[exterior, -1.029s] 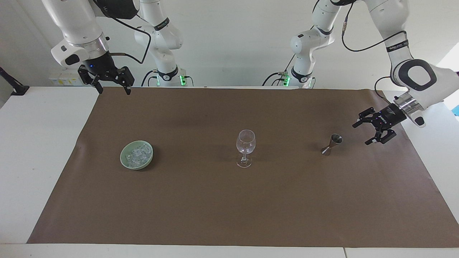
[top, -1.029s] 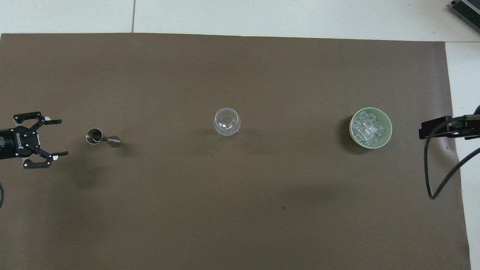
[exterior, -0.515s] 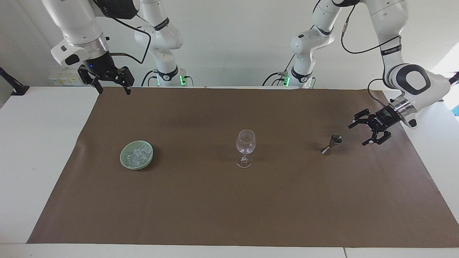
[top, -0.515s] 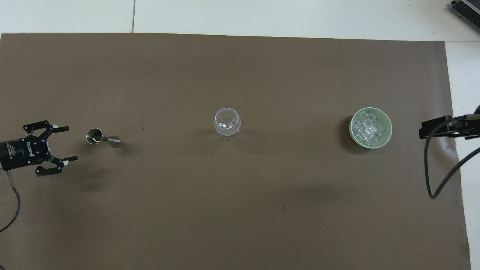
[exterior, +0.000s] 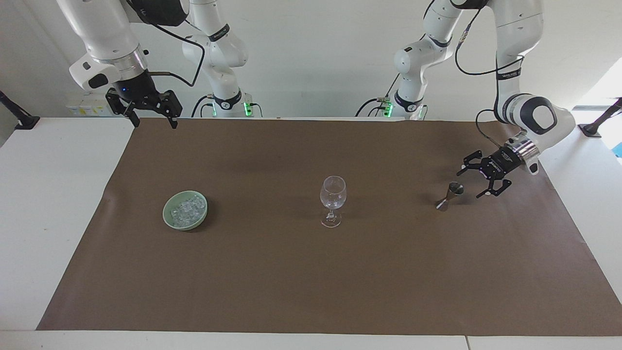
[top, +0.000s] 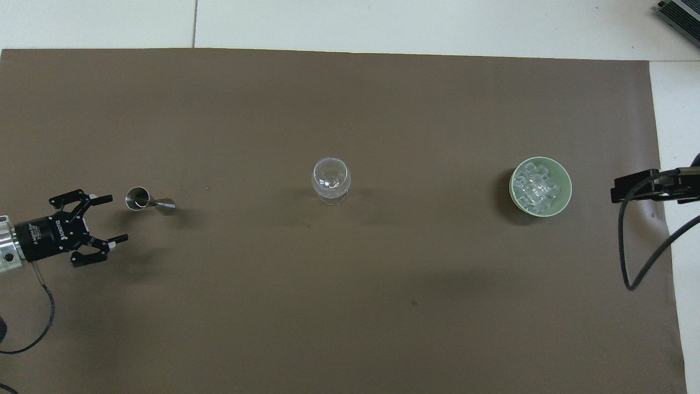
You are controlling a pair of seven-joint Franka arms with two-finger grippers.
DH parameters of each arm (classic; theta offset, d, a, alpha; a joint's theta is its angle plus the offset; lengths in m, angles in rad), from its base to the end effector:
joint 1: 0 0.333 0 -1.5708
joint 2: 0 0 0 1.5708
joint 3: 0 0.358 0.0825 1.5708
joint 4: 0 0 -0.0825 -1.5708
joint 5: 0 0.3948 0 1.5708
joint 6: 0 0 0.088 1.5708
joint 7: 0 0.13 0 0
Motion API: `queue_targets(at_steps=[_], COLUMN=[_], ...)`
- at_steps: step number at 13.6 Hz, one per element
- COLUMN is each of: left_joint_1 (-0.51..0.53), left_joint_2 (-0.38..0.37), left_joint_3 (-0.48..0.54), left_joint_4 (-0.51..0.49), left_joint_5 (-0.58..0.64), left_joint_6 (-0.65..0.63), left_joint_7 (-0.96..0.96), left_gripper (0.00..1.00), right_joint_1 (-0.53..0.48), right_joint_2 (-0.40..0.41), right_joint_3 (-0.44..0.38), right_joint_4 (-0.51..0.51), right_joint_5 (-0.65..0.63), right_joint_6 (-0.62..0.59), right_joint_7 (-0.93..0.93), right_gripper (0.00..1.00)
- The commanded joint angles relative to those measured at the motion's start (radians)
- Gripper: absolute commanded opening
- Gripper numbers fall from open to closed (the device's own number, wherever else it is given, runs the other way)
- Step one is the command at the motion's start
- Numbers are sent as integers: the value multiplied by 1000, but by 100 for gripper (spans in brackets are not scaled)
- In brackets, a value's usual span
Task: Pour wine and add ice with both arms
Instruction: 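Move the left gripper open toward the silver jigger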
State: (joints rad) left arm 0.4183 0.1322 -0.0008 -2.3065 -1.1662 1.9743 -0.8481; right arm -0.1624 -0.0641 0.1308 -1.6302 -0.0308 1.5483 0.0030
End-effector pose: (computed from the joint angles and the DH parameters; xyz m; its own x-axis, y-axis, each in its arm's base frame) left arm 0.4951 0.1341 0.3068 -0.2666 0.4658 -0.8438 0.9083 0.4142 -0.0583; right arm 0.5393 -0.0186 0.6481 0.9992 -0.0357 -0.0182 -0.0350 -0.9986 0.0392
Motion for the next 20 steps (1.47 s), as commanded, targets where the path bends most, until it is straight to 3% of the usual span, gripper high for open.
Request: queue_targets(at_steps=[1, 7, 12, 20], left_joint_1=[11, -9, -39, -148], left_joint_2=[-31, -20, -8, 20], left_joint_3=[-8, -10, -10, -10], left_joint_4=[-83, -137, -154, -162], left_joint_5=[-67, -272, -361, -595], left_joint_6=[31, 38, 49, 138], left_joint_7=[89, 202, 265, 368], left_gripper=[100, 100, 100, 100], right_joint_1=[-3, -3, -3, -3], right_joint_2=[-20, -22, -22, -22], right_joint_3=[1, 1, 1, 1], right_joint_4=[-22, -22, -22, -22], right_joint_5=[5, 5, 5, 5], right_joint_6=[0, 1, 0, 1], right_joint_7=[-20, -20, -18, -18], right_gripper=[100, 100, 100, 100])
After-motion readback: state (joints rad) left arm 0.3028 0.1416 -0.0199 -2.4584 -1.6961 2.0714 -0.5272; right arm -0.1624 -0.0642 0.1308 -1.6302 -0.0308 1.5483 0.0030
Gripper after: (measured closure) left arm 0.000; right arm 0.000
